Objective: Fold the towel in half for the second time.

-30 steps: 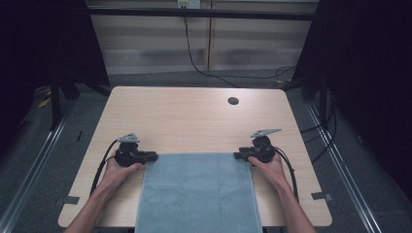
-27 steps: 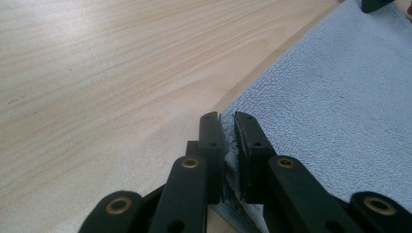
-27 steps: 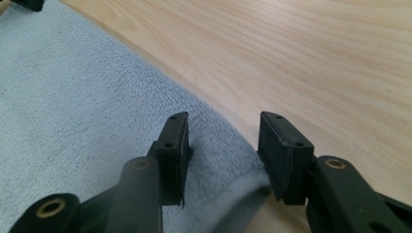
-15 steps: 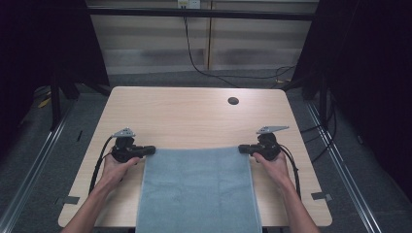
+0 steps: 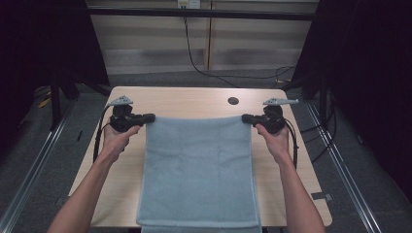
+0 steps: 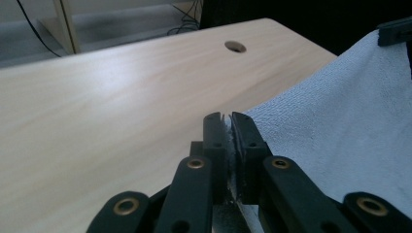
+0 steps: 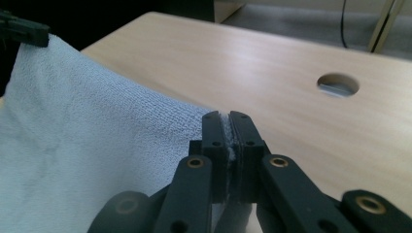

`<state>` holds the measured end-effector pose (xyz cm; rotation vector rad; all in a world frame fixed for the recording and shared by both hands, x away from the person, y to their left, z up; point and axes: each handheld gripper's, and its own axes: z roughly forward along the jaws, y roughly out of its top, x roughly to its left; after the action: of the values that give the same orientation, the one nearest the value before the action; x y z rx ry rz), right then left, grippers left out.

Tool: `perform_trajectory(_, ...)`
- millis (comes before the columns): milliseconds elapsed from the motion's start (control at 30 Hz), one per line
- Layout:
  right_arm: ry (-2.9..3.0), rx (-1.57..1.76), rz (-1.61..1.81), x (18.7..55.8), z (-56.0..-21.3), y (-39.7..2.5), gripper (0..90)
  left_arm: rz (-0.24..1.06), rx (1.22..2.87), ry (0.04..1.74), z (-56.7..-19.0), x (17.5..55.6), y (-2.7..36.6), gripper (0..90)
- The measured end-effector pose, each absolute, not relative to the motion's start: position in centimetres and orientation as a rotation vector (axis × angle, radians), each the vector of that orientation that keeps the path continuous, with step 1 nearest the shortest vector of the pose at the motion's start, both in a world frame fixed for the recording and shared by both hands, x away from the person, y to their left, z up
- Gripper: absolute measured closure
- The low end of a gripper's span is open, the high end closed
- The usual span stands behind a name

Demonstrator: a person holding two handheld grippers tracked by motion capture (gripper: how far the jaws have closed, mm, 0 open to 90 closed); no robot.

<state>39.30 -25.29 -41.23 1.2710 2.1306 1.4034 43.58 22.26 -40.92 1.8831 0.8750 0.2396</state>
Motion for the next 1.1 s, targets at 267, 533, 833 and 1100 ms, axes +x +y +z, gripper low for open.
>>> perform_trajectory(267, 2.045, 1.235, 1.43, 40.5, -37.7, -25.6, 86.4, 0.294, 1.814, 0.813, -37.3, 43.8, 21.6, 85.9)
perform_trajectory(533, 2.087, 1.165, 1.474, 37.6, -37.3, -26.3, 86.3, 0.275, 1.794, 0.749, -38.1, 40.4, 22.7, 85.8)
perform_trajectory(833, 2.128, 1.072, 1.507, 33.0, -36.8, -26.5, 86.2, 0.287, 1.816, 0.678, -37.3, 36.2, 23.5, 85.7)
perform_trajectory(1100, 2.21, 1.023, 1.489, 28.8, -38.4, -26.0, 86.1, 0.201, 1.829, 0.694, -40.5, 32.4, 24.5, 85.6)
